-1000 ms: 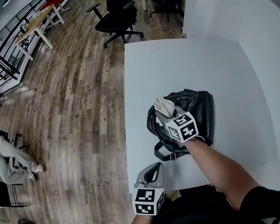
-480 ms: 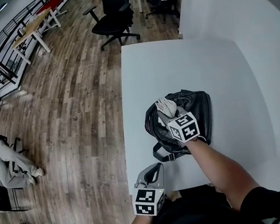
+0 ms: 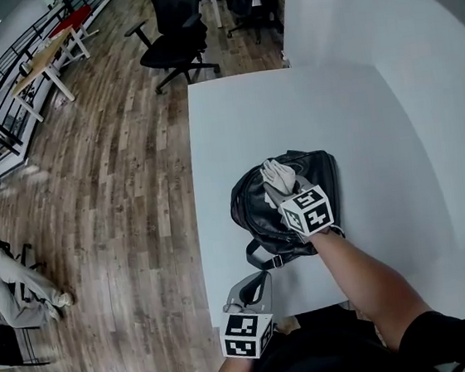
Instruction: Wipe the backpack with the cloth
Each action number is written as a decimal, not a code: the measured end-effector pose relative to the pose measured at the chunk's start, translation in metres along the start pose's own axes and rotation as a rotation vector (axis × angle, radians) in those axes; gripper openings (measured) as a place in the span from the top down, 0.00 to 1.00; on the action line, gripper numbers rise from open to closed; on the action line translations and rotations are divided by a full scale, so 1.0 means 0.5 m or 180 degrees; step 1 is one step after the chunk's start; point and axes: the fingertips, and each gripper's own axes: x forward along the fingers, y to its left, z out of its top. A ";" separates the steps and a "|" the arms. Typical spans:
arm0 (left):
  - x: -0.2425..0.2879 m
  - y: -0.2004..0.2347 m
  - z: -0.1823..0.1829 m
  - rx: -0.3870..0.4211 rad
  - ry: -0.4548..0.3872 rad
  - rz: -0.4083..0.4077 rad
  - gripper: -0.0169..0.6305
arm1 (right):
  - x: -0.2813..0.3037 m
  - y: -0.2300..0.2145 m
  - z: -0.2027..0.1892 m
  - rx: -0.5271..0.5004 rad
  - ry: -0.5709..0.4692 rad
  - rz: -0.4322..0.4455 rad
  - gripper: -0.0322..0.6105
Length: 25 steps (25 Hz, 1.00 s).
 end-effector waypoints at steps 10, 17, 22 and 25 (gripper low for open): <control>0.003 -0.037 0.009 0.0075 -0.0024 -0.0101 0.96 | -0.058 -0.038 0.015 -0.0002 -0.0099 -0.0166 0.79; 0.002 -0.054 0.014 0.0112 -0.0058 -0.0128 0.96 | -0.108 -0.076 0.034 0.0013 -0.0209 -0.0317 0.79; 0.001 -0.066 0.024 0.0170 -0.0096 -0.0135 0.96 | -0.152 -0.111 0.045 0.0051 -0.0287 -0.0441 0.79; 0.002 -0.076 0.023 0.0204 -0.0077 -0.0168 0.96 | -0.175 -0.128 0.054 0.0066 -0.0344 -0.0500 0.79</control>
